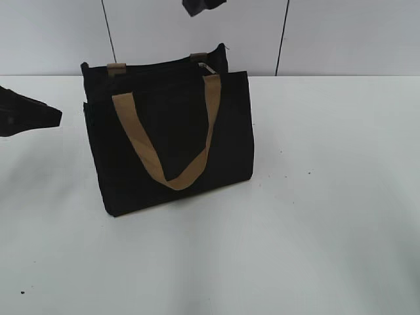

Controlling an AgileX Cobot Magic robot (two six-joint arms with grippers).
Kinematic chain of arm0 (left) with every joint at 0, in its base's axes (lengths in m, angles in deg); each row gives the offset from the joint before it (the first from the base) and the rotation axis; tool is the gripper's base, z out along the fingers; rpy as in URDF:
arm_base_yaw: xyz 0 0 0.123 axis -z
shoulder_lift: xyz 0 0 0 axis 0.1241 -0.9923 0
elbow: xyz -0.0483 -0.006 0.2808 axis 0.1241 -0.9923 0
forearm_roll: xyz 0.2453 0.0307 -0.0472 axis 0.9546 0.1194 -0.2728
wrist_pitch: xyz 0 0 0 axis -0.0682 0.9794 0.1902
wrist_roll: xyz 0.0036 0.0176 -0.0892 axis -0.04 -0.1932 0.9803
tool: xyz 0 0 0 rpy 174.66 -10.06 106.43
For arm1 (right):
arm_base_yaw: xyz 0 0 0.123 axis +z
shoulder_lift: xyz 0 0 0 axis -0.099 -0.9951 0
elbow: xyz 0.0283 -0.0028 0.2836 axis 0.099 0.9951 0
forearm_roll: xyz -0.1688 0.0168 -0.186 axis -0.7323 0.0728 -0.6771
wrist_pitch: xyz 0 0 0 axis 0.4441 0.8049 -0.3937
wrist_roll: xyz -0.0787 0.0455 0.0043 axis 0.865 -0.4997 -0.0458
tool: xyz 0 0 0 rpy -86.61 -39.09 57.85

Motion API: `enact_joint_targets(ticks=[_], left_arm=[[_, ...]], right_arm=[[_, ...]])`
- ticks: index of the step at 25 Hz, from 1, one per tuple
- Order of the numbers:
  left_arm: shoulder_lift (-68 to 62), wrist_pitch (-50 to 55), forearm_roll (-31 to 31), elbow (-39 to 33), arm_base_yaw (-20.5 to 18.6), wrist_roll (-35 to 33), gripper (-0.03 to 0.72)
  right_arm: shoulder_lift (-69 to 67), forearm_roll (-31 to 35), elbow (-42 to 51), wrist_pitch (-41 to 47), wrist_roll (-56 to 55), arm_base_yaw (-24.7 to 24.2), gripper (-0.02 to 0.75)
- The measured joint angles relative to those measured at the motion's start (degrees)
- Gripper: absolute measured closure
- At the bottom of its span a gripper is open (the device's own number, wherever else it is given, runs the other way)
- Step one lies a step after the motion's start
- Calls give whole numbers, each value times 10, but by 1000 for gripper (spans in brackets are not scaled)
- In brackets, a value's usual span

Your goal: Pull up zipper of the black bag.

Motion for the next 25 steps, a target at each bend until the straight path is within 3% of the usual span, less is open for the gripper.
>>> enact_joint_targets(ticks=[1,3,6,8,10,12,16,18,21,25], left_arm=[[8,-1,-4,-1,0,5,153],[32,-5,-6,-1,0,16,94],[69,-7,21,3,0,44,90],[88,-4,88,17,0,102,104],[102,6,184,43,2,198,120],[108,9,319,79,6,349,132],[108,37,591,147,21,628,158],[110,42,690,167,25,761,167],[129,41,770,169,24,888,190],[206,0,763,142,24,925,214]], right_arm=[[2,3,0,13,3,1,174],[10,15,0,47,20,1,169],[27,51,0,126,102,1,169],[35,73,0,179,157,1,168],[40,75,0,196,174,1,168],[43,58,0,201,157,1,168],[57,-20,0,202,86,1,168],[68,-75,0,202,28,-2,168],[102,-124,20,202,-64,-28,168],[180,-139,108,202,-133,-87,178]])
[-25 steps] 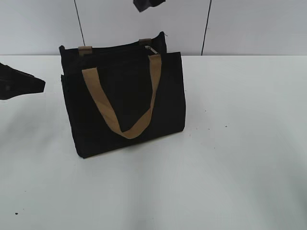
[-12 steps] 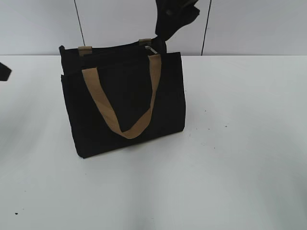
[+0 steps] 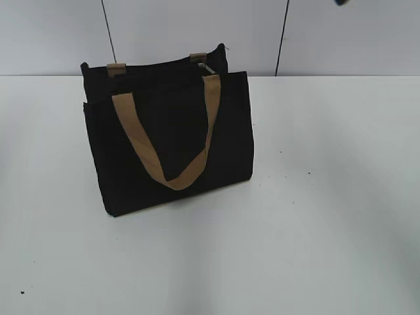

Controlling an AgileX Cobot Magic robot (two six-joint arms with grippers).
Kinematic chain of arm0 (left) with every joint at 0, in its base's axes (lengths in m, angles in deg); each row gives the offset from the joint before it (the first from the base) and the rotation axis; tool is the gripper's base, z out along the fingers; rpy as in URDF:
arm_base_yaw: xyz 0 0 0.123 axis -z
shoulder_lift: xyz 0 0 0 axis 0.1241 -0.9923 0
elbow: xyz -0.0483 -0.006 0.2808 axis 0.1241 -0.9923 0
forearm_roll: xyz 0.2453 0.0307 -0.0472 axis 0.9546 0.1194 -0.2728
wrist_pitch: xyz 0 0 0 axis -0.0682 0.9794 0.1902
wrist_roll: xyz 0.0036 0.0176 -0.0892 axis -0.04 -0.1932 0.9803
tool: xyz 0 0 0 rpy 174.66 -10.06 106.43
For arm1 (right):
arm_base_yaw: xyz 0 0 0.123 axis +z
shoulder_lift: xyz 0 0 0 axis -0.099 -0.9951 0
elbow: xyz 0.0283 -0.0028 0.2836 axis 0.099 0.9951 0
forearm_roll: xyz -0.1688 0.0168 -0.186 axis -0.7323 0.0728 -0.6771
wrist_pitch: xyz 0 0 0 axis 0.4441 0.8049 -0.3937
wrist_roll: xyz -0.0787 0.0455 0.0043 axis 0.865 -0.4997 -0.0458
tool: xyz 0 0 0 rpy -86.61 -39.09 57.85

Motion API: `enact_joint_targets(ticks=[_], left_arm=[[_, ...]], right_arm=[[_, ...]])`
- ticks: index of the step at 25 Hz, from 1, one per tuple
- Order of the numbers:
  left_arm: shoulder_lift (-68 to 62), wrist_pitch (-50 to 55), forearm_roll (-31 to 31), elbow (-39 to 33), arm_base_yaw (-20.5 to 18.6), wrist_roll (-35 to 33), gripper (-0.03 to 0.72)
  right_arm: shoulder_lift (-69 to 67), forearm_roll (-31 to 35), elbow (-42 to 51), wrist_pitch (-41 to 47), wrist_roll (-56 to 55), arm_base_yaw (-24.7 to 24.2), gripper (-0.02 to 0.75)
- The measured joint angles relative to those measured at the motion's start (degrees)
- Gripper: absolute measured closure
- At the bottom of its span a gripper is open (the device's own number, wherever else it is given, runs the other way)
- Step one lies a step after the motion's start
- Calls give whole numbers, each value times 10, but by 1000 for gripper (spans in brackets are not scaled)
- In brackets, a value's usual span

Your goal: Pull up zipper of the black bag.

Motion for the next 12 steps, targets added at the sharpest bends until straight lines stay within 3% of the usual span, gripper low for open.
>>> enact_joint_targets(ticks=[4,12], left_arm=[[127,-16,-36,-77,1,-13,216],[377,76,-72,-206,1,-32,216]], right_arm=[[136,-5,163,-24,-33,-35,190],[407,40,427,-93,-73,-37,192]])
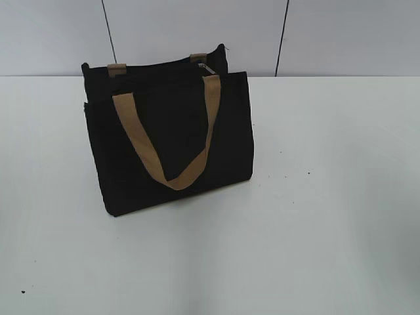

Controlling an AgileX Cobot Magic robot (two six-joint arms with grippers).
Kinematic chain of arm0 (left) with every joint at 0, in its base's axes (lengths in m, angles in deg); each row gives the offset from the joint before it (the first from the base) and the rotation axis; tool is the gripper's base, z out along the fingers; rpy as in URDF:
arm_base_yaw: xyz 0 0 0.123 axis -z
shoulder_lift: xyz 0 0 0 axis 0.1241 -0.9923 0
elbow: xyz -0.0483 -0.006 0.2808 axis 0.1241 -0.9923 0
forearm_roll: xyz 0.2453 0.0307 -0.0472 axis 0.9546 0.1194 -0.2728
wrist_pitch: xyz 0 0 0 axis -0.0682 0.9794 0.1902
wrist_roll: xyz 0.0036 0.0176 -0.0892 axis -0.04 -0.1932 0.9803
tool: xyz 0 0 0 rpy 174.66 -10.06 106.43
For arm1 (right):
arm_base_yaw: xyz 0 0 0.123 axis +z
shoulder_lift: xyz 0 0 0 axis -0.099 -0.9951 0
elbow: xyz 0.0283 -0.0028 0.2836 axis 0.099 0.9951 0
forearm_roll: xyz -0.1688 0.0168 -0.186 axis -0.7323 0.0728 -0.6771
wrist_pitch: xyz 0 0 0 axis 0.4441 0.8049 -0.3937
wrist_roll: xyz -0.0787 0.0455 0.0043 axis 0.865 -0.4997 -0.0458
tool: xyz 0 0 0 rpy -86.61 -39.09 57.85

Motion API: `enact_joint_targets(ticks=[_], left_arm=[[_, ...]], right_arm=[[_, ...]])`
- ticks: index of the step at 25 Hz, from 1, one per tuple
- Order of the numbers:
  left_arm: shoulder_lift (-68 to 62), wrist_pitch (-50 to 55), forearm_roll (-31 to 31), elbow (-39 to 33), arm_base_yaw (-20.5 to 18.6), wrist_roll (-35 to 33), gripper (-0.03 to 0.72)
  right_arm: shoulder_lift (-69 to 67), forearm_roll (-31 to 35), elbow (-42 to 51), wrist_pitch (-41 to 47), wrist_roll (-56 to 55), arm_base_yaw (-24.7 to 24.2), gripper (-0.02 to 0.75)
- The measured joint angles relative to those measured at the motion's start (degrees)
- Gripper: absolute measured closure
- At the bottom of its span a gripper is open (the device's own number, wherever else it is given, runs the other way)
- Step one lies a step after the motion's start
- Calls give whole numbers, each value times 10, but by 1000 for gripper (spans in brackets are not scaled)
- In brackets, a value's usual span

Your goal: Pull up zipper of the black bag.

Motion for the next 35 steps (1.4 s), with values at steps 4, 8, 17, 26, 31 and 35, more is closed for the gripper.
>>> enact_joint_targets(ticks=[4,8,17,26,31,35], left_arm=[[87,62,-15,-26,0,0,216],[150,103,-19,-58,0,14,221],[311,148,-22,-91,0,13,229],[328,99,-45,-112,-1,-7,236],[328,95,-34,-112,-10,10,276],[328,94,-33,-114,-11,11,284]], right_arm=[[133,41,101,-14,3,0,192],[232,65,185,-14,13,0,192],[369,103,253,-11,79,0,192],[454,127,253,4,67,0,192],[478,127,260,14,47,0,192],[509,127,266,23,29,0,192]])
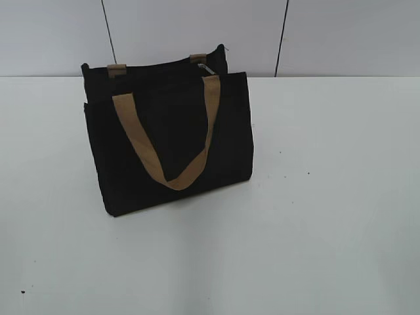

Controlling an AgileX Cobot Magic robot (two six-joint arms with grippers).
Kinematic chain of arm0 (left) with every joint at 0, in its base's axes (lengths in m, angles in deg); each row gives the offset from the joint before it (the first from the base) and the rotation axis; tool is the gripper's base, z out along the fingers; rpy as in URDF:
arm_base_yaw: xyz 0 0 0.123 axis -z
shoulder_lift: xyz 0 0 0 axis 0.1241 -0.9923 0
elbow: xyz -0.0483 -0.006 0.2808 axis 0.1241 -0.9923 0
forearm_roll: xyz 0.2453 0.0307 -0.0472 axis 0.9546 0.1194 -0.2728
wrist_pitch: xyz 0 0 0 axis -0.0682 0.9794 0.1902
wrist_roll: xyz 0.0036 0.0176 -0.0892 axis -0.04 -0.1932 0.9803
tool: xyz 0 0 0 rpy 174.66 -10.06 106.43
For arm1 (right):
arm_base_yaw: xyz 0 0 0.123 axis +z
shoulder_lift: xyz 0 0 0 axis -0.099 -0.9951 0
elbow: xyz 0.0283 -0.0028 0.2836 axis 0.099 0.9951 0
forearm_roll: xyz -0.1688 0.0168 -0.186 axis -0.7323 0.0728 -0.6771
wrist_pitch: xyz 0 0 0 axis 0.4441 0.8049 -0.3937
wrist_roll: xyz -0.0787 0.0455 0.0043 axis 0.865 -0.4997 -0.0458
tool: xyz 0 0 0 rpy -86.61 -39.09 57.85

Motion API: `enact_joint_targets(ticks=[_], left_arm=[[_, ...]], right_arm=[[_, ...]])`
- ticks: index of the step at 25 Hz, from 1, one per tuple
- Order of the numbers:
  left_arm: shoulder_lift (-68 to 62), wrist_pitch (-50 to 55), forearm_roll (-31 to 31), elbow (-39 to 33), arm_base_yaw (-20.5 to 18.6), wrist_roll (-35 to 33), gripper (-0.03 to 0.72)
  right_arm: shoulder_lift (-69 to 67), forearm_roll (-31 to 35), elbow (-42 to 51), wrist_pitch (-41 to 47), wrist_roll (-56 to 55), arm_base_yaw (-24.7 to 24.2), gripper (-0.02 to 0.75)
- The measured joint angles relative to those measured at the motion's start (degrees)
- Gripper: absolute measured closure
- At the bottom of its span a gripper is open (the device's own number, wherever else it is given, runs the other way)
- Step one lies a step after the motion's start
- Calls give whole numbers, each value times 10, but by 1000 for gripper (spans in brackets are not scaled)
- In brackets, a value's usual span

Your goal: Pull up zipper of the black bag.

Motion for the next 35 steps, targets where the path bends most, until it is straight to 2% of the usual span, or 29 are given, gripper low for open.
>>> enact_joint_targets(ticks=[14,17,21,24,35], left_arm=[[0,-1,3,-1,1,2,291],[0,-1,11,-1,17,2,293],[0,-2,14,-1,40,2,293],[0,-2,14,-1,45,2,293],[0,-2,14,-1,45,2,293]], right_arm=[[1,3,0,3,3,-4,192],[1,3,0,3,3,-48,192],[1,4,0,3,3,-161,192],[1,4,0,3,3,-223,192],[1,7,0,3,3,-223,192]])
